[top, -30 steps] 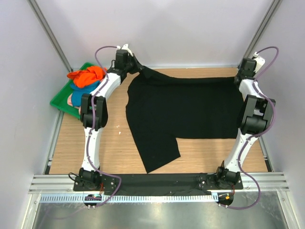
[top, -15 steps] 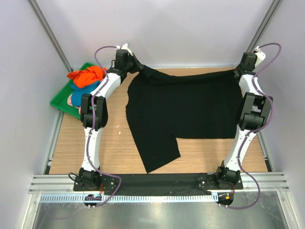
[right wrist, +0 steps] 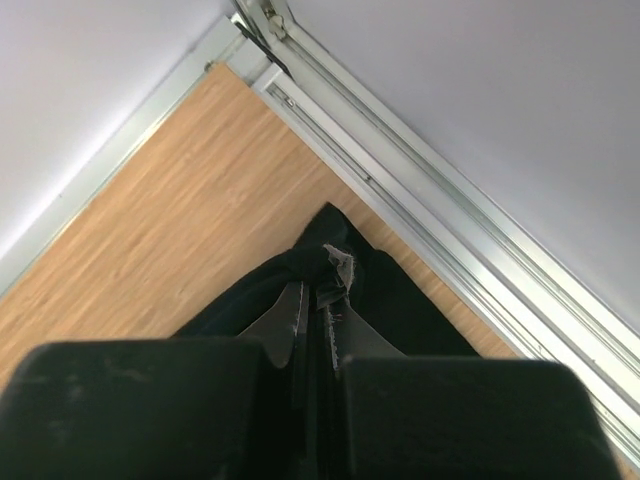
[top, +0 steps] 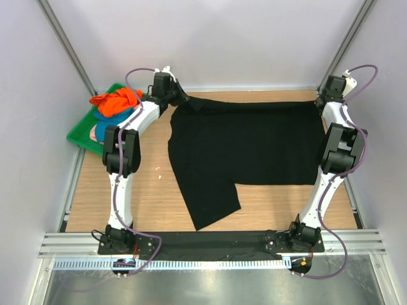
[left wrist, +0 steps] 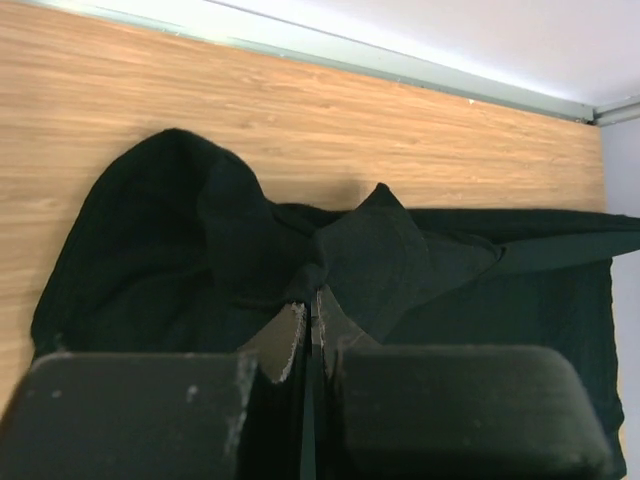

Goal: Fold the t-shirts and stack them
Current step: Fold the tshirt

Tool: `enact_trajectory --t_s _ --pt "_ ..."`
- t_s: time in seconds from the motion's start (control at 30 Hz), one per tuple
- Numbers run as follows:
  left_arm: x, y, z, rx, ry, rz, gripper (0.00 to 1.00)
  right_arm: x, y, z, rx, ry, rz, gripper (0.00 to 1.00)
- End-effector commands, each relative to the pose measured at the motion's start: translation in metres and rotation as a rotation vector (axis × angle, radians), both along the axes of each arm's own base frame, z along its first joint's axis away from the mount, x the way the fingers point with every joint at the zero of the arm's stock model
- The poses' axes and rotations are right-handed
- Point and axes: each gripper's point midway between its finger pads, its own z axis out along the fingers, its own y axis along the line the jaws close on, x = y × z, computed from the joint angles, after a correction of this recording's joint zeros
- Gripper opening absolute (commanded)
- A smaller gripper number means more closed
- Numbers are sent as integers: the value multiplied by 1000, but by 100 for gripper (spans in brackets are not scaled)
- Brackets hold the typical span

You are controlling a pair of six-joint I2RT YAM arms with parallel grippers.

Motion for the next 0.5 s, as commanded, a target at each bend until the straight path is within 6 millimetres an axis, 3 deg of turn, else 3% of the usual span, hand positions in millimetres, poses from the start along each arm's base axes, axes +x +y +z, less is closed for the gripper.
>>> enact_trajectory --t_s 0.0,0.23,0.47 --pt "-6 11 57 22 -112 26 0 -5 -9 13 -19 -7 -18 1" --pt "-26 25 39 2 -25 119 0 -9 -4 -1 15 27 -12 1" --pt "-49 26 3 -28 92 164 0 -10 0 -11 42 45 -7 1"
